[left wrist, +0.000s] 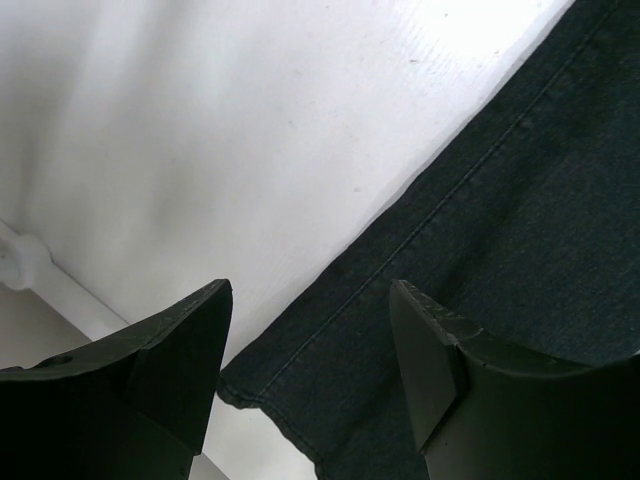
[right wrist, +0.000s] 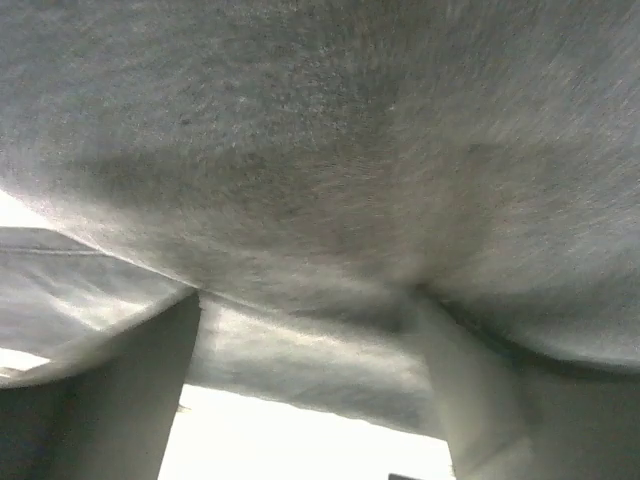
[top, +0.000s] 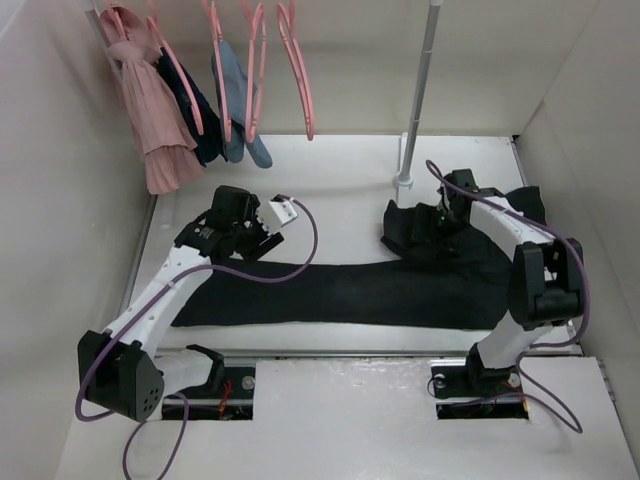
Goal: Place the trousers on the hanger
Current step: Flatten out the trousers at the center of the board.
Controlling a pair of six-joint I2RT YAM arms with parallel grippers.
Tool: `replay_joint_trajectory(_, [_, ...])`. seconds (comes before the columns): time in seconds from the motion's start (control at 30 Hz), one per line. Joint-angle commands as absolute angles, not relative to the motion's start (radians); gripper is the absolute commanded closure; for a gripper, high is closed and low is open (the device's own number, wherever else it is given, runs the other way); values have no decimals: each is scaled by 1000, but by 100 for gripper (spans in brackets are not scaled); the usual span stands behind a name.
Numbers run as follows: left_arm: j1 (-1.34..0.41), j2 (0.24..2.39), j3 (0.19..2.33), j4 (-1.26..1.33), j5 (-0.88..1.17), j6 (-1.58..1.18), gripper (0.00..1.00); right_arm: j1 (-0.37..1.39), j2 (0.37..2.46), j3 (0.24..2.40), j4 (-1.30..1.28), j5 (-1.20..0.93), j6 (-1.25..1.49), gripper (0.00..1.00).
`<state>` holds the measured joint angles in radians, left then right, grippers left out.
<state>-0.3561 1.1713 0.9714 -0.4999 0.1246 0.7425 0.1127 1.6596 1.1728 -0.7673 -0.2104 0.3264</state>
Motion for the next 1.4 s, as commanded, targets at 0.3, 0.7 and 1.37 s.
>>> replay_joint_trajectory(0.3, [-396, 1129, 983, -502, 149, 746, 39, -268, 1526, 1405, -781, 118, 505, 0])
replay_joint_trajectory(0.7, [-396, 1109, 956, -492, 130, 724, 39, -371, 2035, 1735, -790, 276, 456, 0])
replay_joint_trajectory(1.37, [-396, 1183, 1020, -520, 91, 724, 39, -330, 2312, 2063, -883, 287, 322, 0])
